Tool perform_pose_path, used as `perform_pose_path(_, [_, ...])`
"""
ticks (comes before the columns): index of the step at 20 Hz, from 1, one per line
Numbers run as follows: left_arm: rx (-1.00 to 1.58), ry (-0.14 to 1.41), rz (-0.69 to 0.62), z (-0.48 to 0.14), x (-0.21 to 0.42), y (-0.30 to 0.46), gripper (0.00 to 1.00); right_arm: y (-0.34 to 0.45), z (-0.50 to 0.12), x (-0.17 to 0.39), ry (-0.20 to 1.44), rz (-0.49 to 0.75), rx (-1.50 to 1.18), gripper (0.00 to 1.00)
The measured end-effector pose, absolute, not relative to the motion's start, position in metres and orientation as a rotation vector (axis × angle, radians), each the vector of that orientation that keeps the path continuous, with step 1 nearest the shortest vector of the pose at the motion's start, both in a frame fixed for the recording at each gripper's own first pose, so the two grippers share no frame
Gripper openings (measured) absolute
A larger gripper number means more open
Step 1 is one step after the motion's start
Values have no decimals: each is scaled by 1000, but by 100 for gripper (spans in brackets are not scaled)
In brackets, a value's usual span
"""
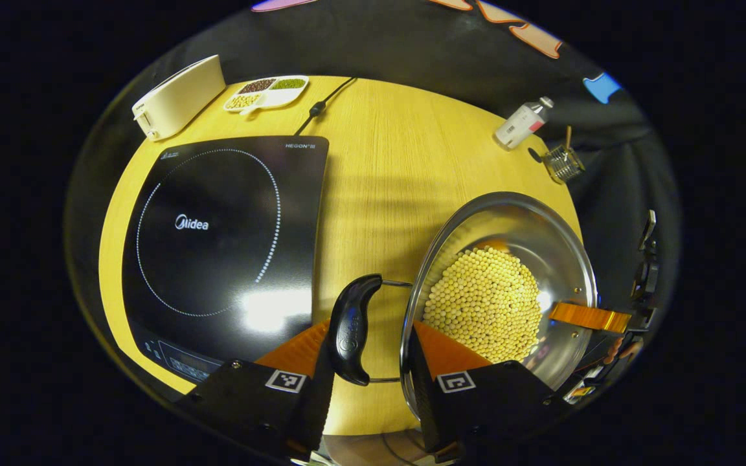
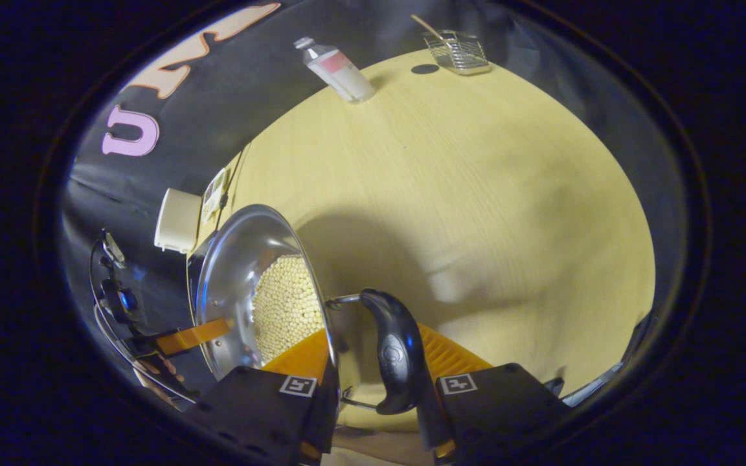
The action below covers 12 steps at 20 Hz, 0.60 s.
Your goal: First push the handle of the pot to place it horizontally, then grasp the pot with both hands and set it on the induction cooktop.
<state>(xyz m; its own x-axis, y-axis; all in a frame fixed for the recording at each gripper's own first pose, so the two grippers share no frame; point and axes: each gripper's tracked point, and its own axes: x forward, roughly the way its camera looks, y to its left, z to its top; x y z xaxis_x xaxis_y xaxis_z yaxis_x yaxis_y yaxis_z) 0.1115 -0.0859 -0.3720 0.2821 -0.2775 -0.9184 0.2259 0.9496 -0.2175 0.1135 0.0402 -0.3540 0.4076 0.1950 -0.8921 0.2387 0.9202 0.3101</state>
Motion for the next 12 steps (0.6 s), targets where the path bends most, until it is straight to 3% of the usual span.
perform_pose_path(2, [-52, 1220, -369, -364, 111, -68, 59, 58, -345, 101, 1139, -51, 425, 48])
perform_pose_path(6, [-52, 1194, -396, -351, 112, -26, 61, 101, -335, 85, 1111, -66, 429, 54])
perform_pose_path(8, [-51, 1185, -391, -347, 115, -2, 59, 127, -332, 82, 1101, -58, 432, 48])
perform_pose_path(9, [-52, 1179, -383, -345, 117, 11, 59, 140, -333, 83, 1096, -54, 433, 54])
perform_pose_path(12, [-50, 1147, -362, -342, 130, 44, 61, 176, -336, 91, 1081, -31, 425, 48])
